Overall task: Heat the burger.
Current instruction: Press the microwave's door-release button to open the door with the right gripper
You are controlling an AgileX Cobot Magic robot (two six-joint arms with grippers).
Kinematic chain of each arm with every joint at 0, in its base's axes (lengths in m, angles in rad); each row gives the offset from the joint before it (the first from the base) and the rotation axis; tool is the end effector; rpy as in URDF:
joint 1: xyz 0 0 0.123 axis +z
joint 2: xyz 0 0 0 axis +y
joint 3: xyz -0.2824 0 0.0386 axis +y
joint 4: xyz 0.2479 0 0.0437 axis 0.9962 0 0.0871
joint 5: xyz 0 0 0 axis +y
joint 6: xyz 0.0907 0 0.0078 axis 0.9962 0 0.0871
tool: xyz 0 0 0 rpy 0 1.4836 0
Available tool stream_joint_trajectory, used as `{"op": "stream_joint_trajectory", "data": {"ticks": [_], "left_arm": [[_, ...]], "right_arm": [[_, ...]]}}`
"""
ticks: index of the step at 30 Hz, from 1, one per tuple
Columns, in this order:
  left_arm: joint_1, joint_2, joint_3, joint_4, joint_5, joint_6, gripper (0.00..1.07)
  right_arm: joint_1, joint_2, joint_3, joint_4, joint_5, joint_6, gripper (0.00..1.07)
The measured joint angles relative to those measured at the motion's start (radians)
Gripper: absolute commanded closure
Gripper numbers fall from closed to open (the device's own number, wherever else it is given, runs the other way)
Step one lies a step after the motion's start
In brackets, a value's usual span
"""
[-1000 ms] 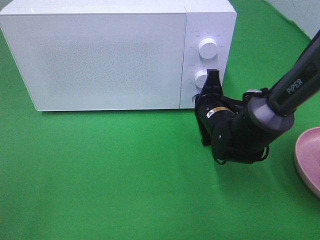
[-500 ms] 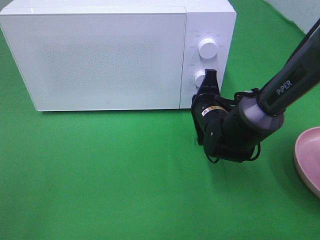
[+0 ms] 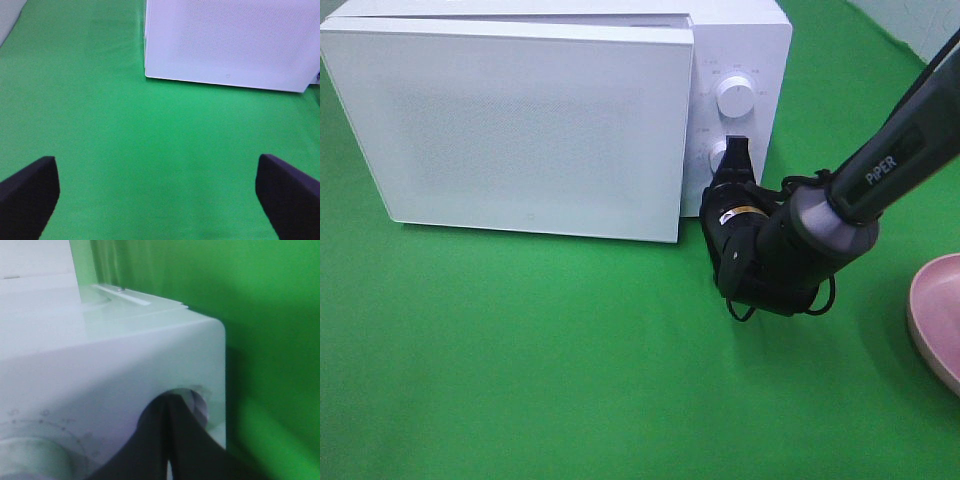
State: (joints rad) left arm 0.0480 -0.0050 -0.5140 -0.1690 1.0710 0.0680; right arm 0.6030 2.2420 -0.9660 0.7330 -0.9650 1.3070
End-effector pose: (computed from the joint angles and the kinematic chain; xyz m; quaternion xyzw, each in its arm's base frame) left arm -0.0077 -0.0138 0.2811 0.0130 0.8478 -0.0538 0.5274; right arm 0.3501 0.1803 0.0681 0.5738 0.5667 0.4159 0.4204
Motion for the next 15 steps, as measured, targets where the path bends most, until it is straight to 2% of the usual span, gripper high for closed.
{"op": "stream_joint_trajectory", "data": {"ticks": [15], "left_arm": [[0.0,0.0,0.0,0.0,0.0,0.0,0.07]], "right_arm": [[-0.014,-0.022,-0.009,-0.002,0.095,-0.012,1.07]]}}
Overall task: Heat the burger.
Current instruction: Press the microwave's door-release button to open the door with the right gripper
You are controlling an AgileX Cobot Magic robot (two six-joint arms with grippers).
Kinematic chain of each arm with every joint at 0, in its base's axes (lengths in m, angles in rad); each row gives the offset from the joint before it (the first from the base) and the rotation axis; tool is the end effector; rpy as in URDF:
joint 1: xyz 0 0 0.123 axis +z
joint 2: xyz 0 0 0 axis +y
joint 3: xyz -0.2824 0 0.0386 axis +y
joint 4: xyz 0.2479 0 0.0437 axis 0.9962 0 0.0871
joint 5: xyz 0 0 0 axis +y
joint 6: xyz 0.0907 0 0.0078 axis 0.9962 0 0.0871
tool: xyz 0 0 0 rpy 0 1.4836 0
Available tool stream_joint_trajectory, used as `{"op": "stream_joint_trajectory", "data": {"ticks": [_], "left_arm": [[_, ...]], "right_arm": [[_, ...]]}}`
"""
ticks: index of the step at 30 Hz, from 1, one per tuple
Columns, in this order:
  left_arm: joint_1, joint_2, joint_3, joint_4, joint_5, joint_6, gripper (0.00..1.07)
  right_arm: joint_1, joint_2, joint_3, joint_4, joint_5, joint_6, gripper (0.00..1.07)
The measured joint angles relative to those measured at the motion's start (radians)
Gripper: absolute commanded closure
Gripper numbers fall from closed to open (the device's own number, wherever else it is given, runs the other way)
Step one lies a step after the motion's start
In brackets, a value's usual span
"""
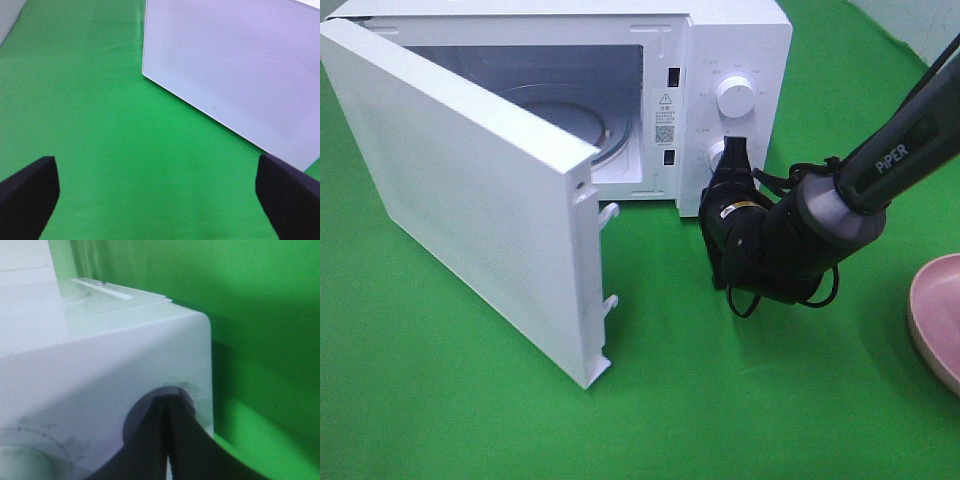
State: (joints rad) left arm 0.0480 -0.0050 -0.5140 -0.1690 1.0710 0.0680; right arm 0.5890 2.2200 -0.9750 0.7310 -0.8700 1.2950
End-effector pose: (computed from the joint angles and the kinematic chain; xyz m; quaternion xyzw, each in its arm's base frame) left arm -0.0077 -0.0138 0.2811 0.0130 0.8478 -0.0538 0.5274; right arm 0.3527 0.1799 0.0707 0.5853 0.5818 0.4044 0.3942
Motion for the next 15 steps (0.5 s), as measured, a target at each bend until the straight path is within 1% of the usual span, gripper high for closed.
{"op": "stream_joint_trajectory", "data": {"ticks": [8,11,15], "left_arm": [[0.0,0.0,0.0,0.0,0.0,0.0,0.07],[0.0,0.0,0.0,0.0,0.0,0.0,0.07],[0.0,0.0,0.0,0.0,0.0,0.0,0.07]], "right_arm": [[-0.012,-0.021,0.01,-0.023,0.045,0.001,1.07],[-0.018,-0.043,0.038,-0.063,0.037,0.002,1.07],[-0.017,-0.072,0.073,-0.079,0.036,0.002,1.07]]}}
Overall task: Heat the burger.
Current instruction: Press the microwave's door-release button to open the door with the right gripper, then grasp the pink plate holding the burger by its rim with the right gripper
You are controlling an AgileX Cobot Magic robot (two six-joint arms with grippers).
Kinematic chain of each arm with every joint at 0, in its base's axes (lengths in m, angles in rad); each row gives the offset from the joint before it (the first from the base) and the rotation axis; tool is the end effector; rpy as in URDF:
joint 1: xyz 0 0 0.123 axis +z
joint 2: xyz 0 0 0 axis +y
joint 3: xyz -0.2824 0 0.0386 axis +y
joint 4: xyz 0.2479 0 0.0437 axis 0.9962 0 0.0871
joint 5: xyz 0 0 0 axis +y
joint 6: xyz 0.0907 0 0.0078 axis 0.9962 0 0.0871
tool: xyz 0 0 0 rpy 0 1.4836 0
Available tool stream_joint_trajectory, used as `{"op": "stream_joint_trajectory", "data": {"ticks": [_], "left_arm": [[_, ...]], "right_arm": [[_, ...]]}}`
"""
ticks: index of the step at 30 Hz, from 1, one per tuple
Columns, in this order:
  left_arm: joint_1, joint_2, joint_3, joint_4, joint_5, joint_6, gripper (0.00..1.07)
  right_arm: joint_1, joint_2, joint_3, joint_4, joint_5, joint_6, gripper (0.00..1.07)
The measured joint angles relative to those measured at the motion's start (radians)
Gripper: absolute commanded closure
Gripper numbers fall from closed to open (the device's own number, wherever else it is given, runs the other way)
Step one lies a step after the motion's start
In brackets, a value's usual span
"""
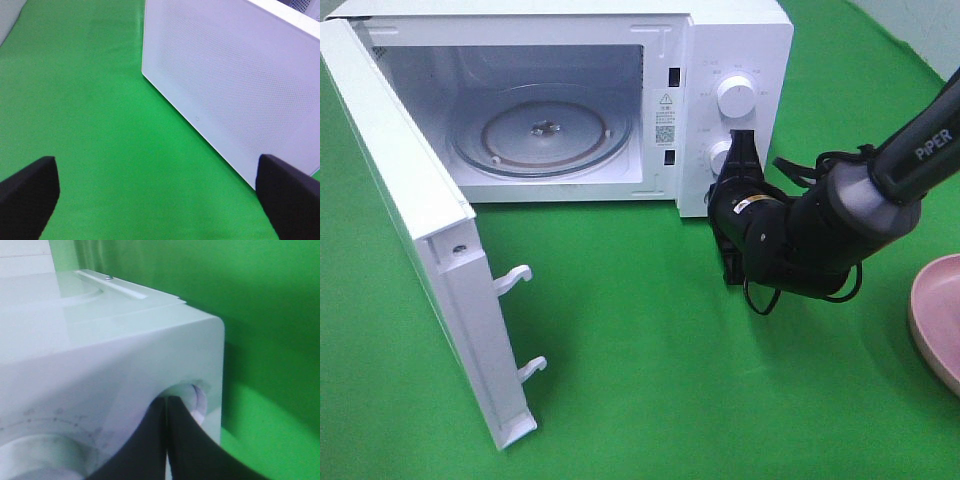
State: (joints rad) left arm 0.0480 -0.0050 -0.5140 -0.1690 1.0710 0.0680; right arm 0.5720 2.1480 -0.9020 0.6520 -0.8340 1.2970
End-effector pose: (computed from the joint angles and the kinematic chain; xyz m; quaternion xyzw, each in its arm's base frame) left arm -0.0077 -0.0138 0.2811 0.0130 0.8478 -0.0538 0.5274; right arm 0.3421 0.1716 0.0829 0.5656 0.6083 0.4047 0.3824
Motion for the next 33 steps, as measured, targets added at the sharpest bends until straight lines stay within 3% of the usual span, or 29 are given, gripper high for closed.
{"op": "stream_joint_trajectory", "data": {"ticks": [15,33], "left_arm": [[0.0,0.0,0.0,0.0,0.0,0.0,0.07],[0.0,0.0,0.0,0.0,0.0,0.0,0.07]], "right_arm": [[0.0,-0.138,0.153,-0.121,0.096,-0.006,1.07],[0.0,-0.371,0.256,-0.362,0.527,-0.259,1.04]]}}
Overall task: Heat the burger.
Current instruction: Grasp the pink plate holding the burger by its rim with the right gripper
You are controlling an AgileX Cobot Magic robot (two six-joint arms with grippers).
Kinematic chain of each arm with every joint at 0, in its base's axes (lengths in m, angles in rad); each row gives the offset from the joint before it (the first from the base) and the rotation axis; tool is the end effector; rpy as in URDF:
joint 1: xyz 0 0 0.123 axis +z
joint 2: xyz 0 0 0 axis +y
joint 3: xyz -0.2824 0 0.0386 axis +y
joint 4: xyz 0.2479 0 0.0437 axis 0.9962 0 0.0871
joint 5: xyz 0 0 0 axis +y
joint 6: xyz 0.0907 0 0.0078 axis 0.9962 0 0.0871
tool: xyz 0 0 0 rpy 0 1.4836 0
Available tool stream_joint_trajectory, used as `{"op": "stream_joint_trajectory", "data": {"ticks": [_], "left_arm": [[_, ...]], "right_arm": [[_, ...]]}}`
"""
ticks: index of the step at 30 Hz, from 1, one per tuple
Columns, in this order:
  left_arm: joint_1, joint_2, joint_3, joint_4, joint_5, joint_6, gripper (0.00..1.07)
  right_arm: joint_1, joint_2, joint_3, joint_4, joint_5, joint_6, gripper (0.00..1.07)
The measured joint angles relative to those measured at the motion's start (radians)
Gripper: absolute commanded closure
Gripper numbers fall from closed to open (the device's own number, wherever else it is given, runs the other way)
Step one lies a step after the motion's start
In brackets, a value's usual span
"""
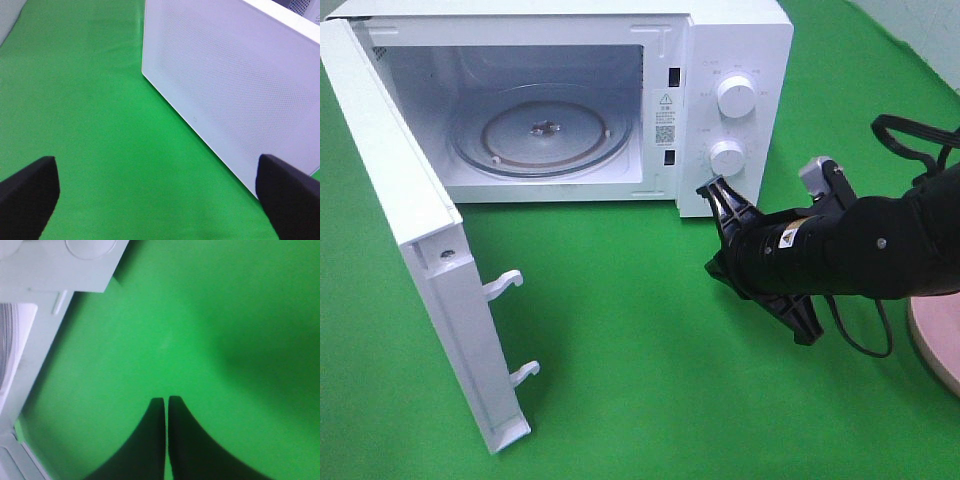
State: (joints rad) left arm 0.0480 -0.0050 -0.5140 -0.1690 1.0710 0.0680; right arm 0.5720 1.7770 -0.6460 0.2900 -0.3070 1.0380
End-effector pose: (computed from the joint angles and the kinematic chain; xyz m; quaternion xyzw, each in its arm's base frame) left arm -0.0077 -0.0138 0.2811 0.0130 0.8478 -0.0538 0.5274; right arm 0.2624 0.1596 0.1240 0.3486 0.8471 0.2999 0.2663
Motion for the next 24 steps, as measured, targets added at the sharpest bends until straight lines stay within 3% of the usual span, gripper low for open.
{"op": "stream_joint_trajectory", "data": {"ticks": [12,24], "left_arm": [[0.0,0.0,0.0,0.0,0.0,0.0,0.07],[0.0,0.0,0.0,0.0,0.0,0.0,0.07]], "right_arm": [[0.0,-0.101,0.001,-0.149,0.282,-0.264,1.0],[0.0,-0.169,0.001,-0.173,0.531,-0.564,0.97]]}}
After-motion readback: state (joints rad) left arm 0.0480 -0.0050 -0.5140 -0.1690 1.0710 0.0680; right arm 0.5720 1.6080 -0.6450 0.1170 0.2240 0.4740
